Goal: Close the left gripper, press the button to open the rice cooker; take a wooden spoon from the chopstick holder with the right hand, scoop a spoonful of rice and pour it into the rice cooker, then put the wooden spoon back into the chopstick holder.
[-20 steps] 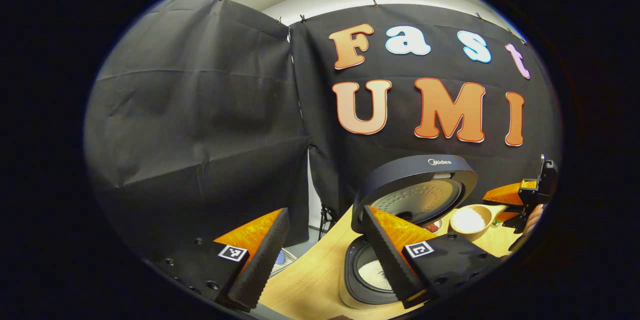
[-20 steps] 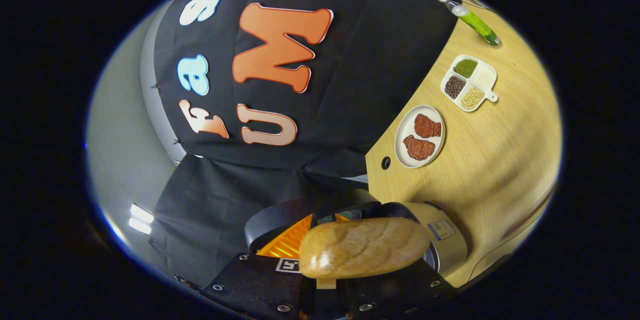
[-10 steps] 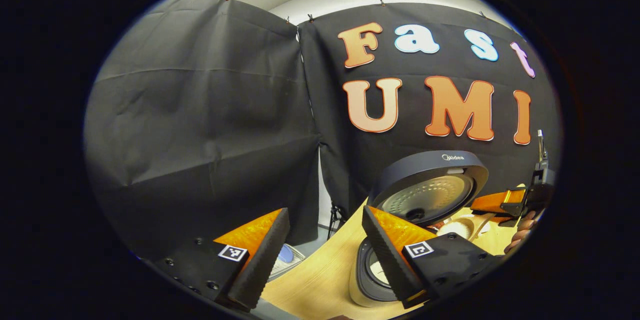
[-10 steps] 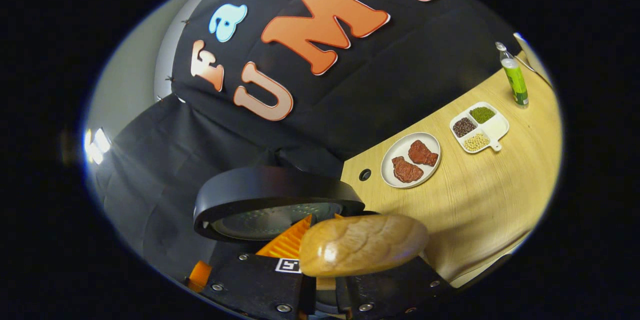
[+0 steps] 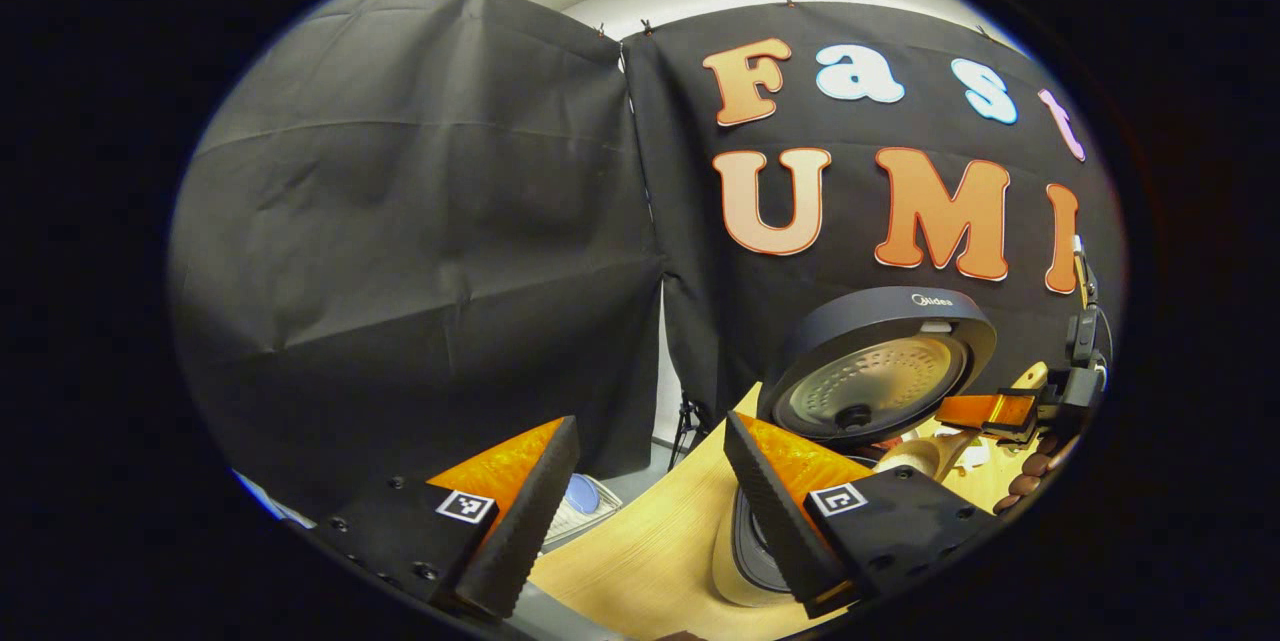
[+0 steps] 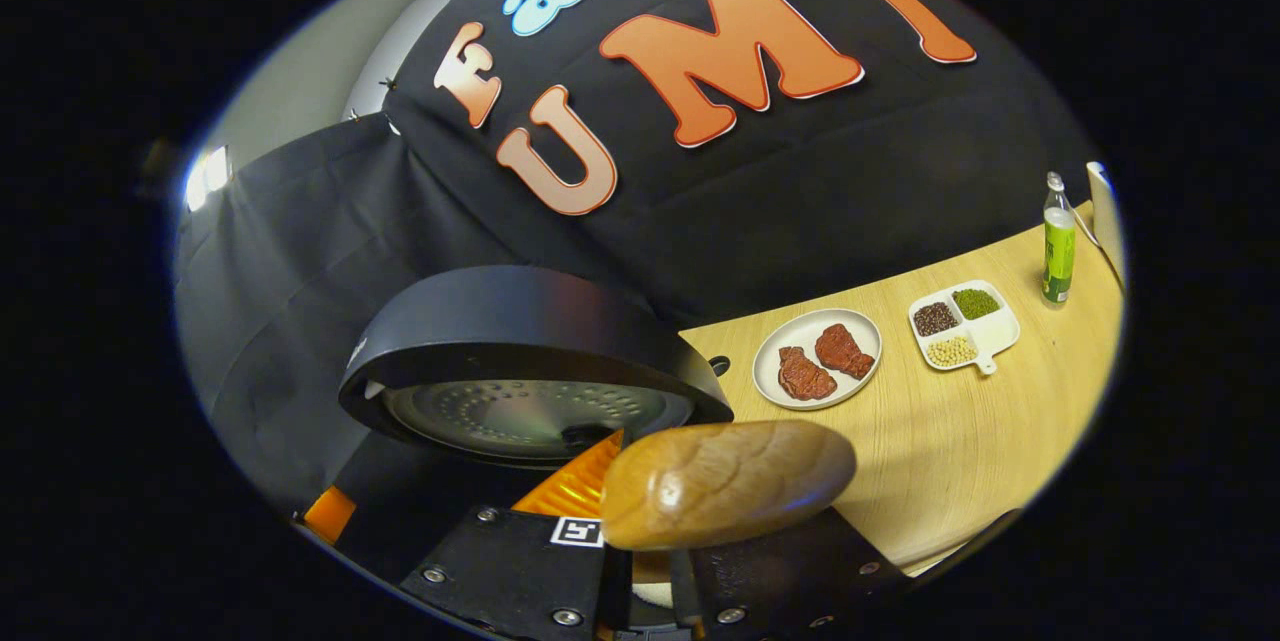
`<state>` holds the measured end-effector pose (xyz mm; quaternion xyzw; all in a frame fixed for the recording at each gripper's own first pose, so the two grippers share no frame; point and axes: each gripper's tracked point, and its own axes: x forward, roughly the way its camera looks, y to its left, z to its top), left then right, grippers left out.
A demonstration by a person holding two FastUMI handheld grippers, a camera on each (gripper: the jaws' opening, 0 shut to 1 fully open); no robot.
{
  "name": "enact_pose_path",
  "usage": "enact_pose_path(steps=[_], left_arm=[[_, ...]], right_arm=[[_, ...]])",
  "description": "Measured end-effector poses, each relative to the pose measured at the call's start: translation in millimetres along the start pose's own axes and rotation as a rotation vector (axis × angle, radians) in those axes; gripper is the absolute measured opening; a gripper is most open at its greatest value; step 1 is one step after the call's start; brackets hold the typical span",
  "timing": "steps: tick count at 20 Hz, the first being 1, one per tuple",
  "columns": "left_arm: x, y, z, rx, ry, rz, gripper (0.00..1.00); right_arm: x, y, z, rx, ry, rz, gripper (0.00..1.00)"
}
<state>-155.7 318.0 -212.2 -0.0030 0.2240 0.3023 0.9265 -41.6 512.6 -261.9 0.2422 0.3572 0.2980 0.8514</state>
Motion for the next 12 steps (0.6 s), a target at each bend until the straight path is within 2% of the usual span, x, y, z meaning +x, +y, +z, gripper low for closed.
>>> enact_pose_path(steps=[12], left_arm=[[-3.1,0.7,-0.6,0.008,-0.002,0.007,0.91]], right_arm=[[-1.8,16.4,7.6,-0.233,-0.061,0.015,0.10]])
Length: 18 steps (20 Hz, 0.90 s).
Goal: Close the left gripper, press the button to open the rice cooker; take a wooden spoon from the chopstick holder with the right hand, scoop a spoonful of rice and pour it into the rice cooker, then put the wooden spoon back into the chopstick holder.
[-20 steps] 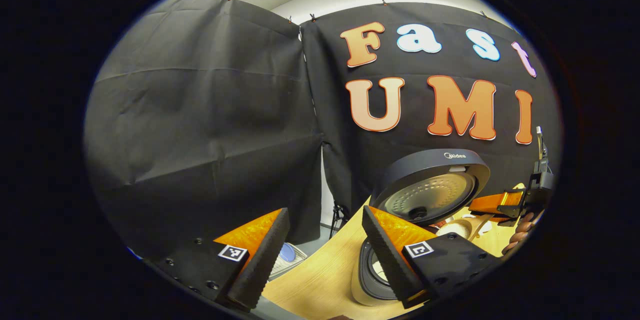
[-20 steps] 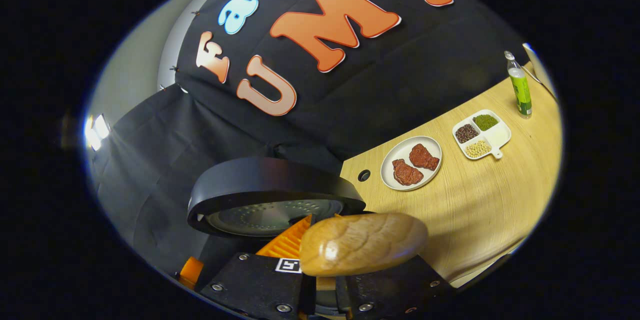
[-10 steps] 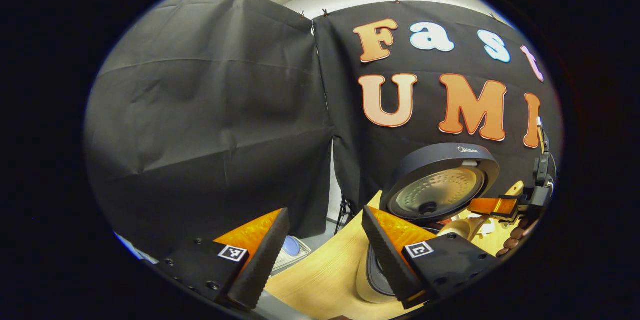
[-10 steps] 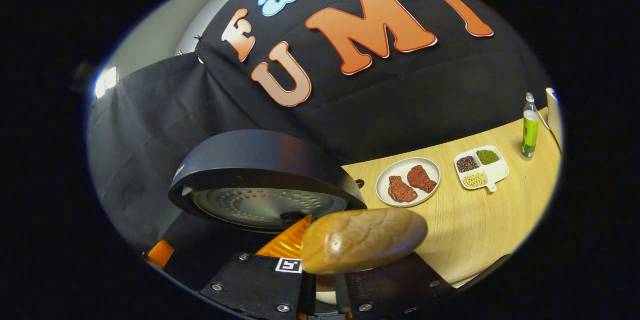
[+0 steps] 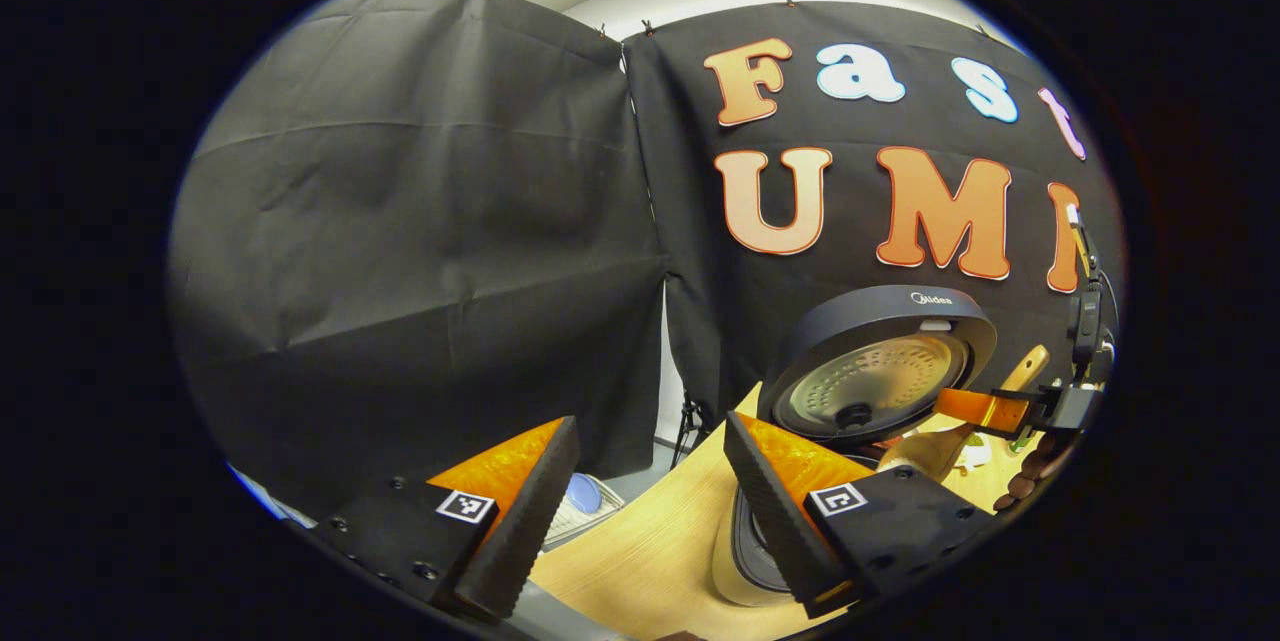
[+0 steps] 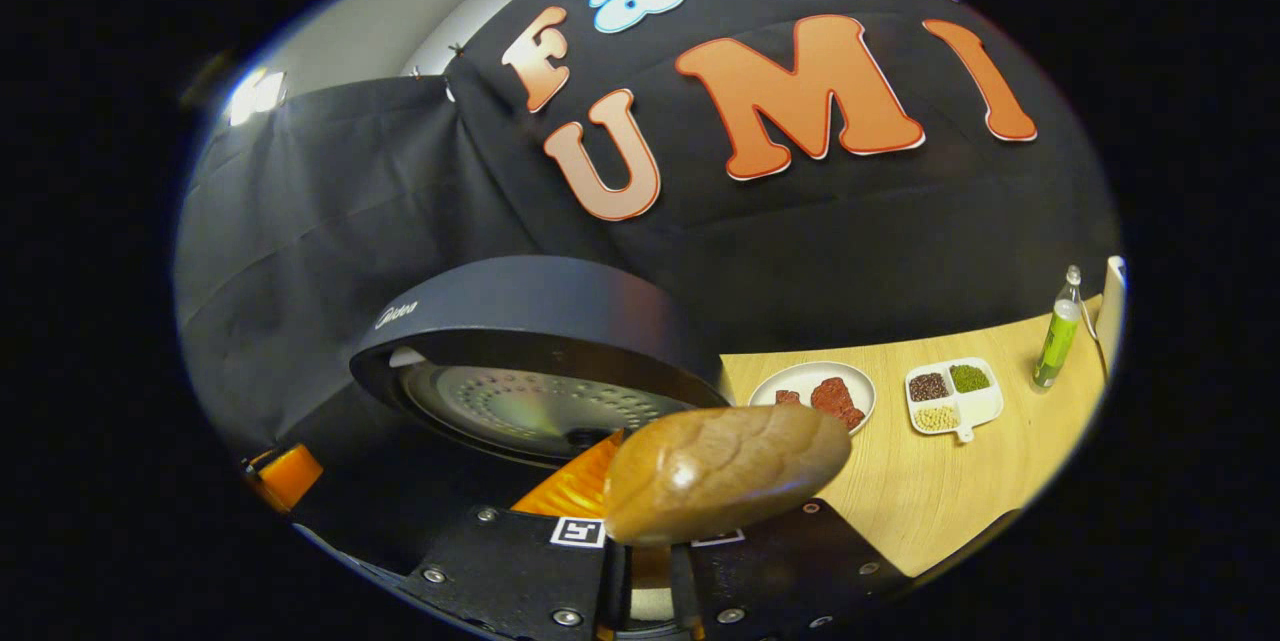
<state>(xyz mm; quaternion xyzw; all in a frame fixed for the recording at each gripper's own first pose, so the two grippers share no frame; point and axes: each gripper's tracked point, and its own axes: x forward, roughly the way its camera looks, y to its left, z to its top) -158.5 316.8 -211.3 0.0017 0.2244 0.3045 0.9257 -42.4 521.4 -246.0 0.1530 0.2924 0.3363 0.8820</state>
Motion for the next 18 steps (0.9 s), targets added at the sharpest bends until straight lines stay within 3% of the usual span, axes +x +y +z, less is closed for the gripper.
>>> enact_pose_path(steps=[1,2,3,6,7,8,9,18], left_arm=[[0.2,-0.2,0.0,-0.002,0.001,-0.001,0.99],[0.0,-0.3,-0.8,-0.004,0.004,-0.002,0.91],[-0.1,-0.6,-1.3,-0.004,0.005,-0.002,0.99],[0.0,-0.4,-3.2,0.000,0.008,-0.003,0.98],[0.5,0.5,-3.2,0.001,0.007,-0.002,0.91],[0.3,0.5,-3.8,0.002,0.008,-0.002,0.98],[0.9,0.8,-4.1,0.002,0.009,-0.001,0.91],[0.4,3.7,-6.7,-0.003,0.015,0.020,0.91]], right_arm=[[-0.2,1.1,-1.3,-0.018,0.000,0.003,0.10],[1.9,-0.1,-2.0,-0.031,0.001,0.004,0.10],[2.2,0.2,-3.0,-0.045,0.003,0.005,0.10],[3.3,3.3,-4.9,-0.092,0.001,0.011,0.10],[4.0,3.8,-5.3,-0.112,-0.001,0.012,0.10],[4.1,5.5,-6.0,-0.132,-0.002,0.014,0.10],[4.9,8.8,-6.7,-0.155,-0.003,0.015,0.10],[6.8,34.0,-9.1,-0.299,-0.016,0.068,0.10]])
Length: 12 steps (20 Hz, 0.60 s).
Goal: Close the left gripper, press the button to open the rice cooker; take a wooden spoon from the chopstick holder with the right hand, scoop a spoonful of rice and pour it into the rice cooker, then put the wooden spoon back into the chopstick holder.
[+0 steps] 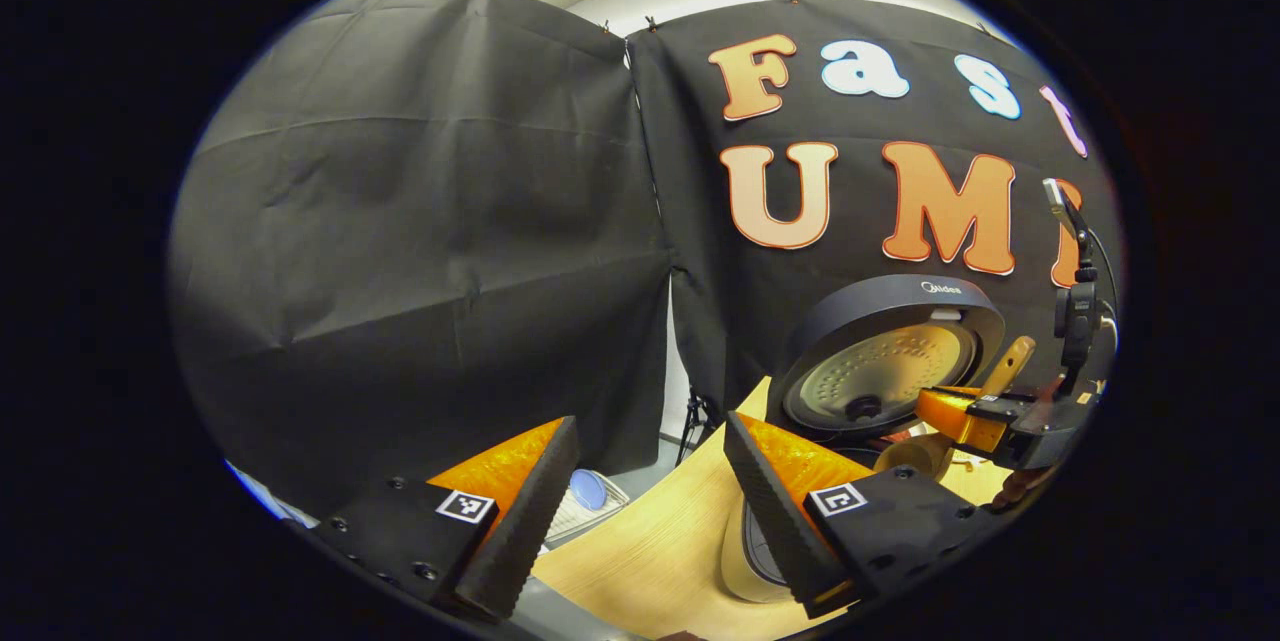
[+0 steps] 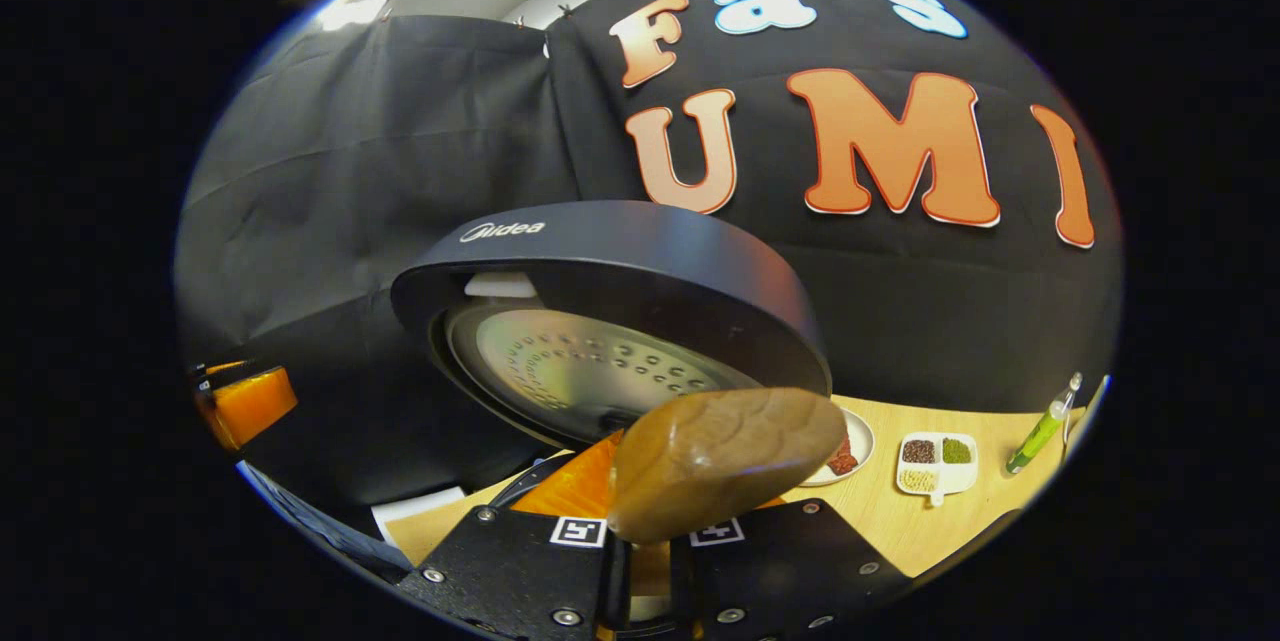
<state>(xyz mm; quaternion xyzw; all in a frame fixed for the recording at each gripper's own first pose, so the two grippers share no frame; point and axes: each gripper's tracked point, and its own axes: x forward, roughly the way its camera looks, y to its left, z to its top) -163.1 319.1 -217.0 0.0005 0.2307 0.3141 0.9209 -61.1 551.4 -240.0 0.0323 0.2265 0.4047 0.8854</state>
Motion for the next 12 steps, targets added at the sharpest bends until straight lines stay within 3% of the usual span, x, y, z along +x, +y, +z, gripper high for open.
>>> enact_pose_path(steps=[3,4,7,8,10,11,12], left_arm=[[0.1,-0.9,-0.6,-0.004,0.004,0.005,0.91],[-0.4,0.2,-0.2,-0.003,0.003,0.007,0.99],[-0.9,-1.0,0.0,0.006,-0.003,0.006,0.99],[-1.4,-0.5,-0.6,0.010,-0.005,0.007,0.91],[-1.0,-0.3,-0.2,0.017,-0.007,0.008,0.91],[-0.4,-0.5,-0.2,0.020,-0.007,0.009,0.99],[-1.3,-1.0,-0.7,0.023,-0.007,0.009,0.99]], right_arm=[[-0.3,7.9,6.2,-0.078,-0.023,0.015,0.10],[-0.2,12.0,6.6,-0.101,-0.026,0.023,0.10],[-1.6,18.4,5.5,-0.142,-0.033,0.038,0.10],[-2.7,20.3,5.5,-0.156,-0.036,0.040,0.10],[-2.7,22.7,6.1,-0.188,-0.042,0.046,0.10],[-3.2,24.9,5.6,-0.206,-0.045,0.054,0.10],[-3.9,27.3,6.0,-0.219,-0.049,0.065,0.10]])
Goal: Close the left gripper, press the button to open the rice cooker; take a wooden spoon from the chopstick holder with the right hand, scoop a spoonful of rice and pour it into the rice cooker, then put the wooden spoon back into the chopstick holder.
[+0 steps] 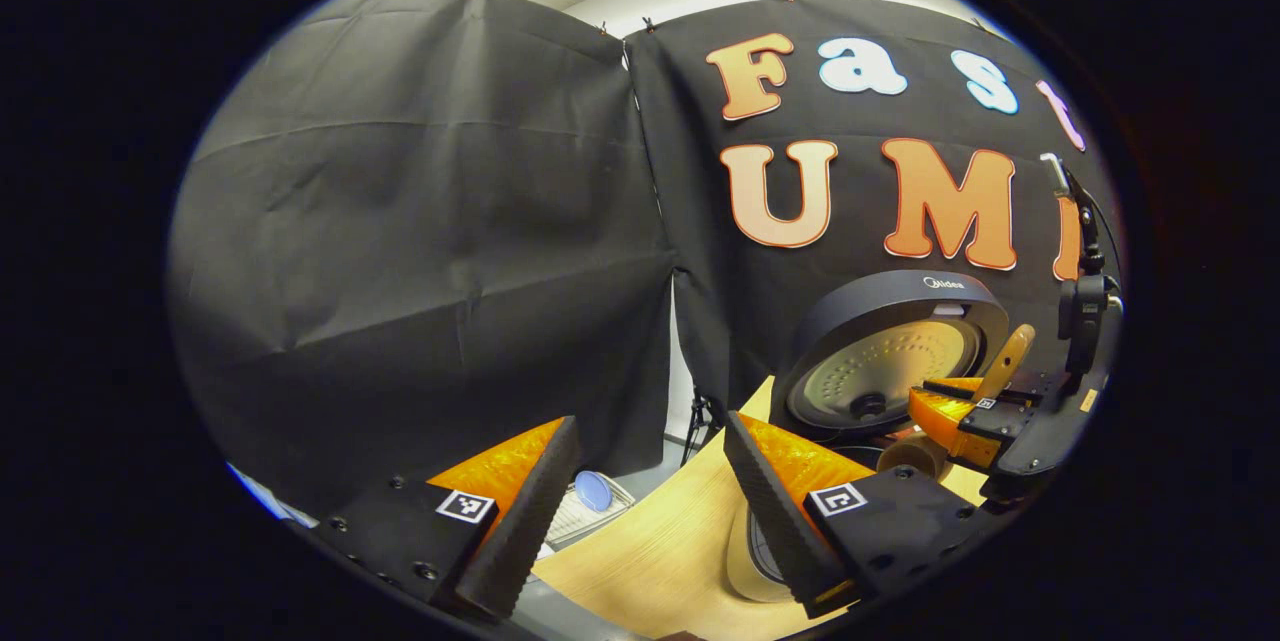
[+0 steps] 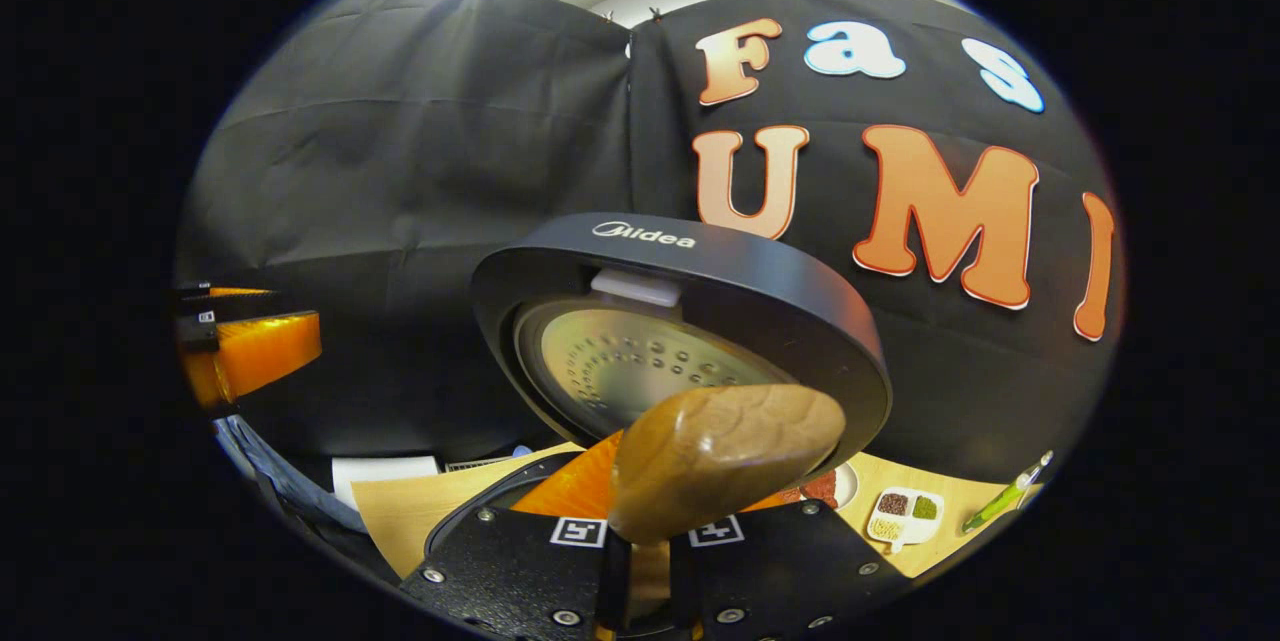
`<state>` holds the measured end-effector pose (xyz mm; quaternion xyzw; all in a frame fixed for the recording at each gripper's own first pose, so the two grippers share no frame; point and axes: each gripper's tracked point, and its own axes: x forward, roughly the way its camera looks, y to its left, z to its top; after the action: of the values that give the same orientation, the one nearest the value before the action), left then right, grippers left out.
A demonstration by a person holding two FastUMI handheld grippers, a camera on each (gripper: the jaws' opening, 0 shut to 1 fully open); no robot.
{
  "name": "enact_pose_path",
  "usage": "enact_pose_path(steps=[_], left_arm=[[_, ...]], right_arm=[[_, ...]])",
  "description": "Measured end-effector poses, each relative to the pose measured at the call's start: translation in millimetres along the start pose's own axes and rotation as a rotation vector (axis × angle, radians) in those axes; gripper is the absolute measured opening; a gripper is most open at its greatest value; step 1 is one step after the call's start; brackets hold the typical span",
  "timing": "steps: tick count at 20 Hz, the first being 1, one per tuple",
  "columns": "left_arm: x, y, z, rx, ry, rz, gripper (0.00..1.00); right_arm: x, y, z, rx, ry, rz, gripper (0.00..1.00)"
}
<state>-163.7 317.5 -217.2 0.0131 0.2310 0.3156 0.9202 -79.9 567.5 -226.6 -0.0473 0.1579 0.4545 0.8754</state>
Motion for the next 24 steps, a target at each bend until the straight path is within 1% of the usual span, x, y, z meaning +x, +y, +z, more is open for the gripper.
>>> enact_pose_path(steps=[1,3,4,6,8,10,12,14,16,19,22,24], left_arm=[[0.3,0.3,-0.5,0.002,-0.001,0.002,0.91],[0.0,0.8,0.0,0.003,0.000,0.007,0.91],[-1.0,1.4,0.0,0.002,0.001,0.009,0.99],[-1.1,1.4,-0.5,-0.001,0.001,0.012,0.99],[-2.8,0.8,0.8,-0.001,0.002,0.018,0.99],[-6.5,-2.0,1.2,-0.003,0.001,0.020,0.99],[-19.0,-6.7,-2.8,-0.003,-0.001,0.023,1.00],[-25.5,-12.3,-1.5,-0.004,-0.004,0.028,0.91],[-31.7,-21.4,1.4,-0.009,-0.006,0.027,0.93],[-47.8,-39.1,3.5,-0.011,-0.010,0.024,0.97],[-67.7,-60.7,1.1,-0.022,-0.006,0.017,1.00],[-82.2,-78.5,0.4,-0.019,-0.006,0.007,0.99]], right_arm=[[-0.1,1.9,-0.2,-0.010,-0.003,0.006,0.10],[-2.6,1.3,0.9,-0.046,-0.008,0.009,0.10],[-3.4,1.2,2.9,-0.070,-0.014,0.006,0.10],[-6.3,3.6,-2.8,-0.089,-0.011,0.020,0.10],[-10.4,6.1,-9.7,-0.050,0.003,0.034,0.11],[-16.7,8.3,-7.4,-0.020,0.001,0.031,0.10],[-22.7,-0.1,-2.4,0.065,-0.006,0.034,0.11],[-31.7,-13.1,-0.1,0.187,0.000,0.038,0.11],[-44.7,-31.3,2.3,0.298,0.011,0.033,0.11],[-69.8,-64.2,0.7,0.412,0.020,0.016,0.10],[-105.8,-96.1,-10.8,0.483,0.035,-0.008,0.10],[-133.9,-119.0,-22.1,0.511,0.044,-0.034,0.10]])
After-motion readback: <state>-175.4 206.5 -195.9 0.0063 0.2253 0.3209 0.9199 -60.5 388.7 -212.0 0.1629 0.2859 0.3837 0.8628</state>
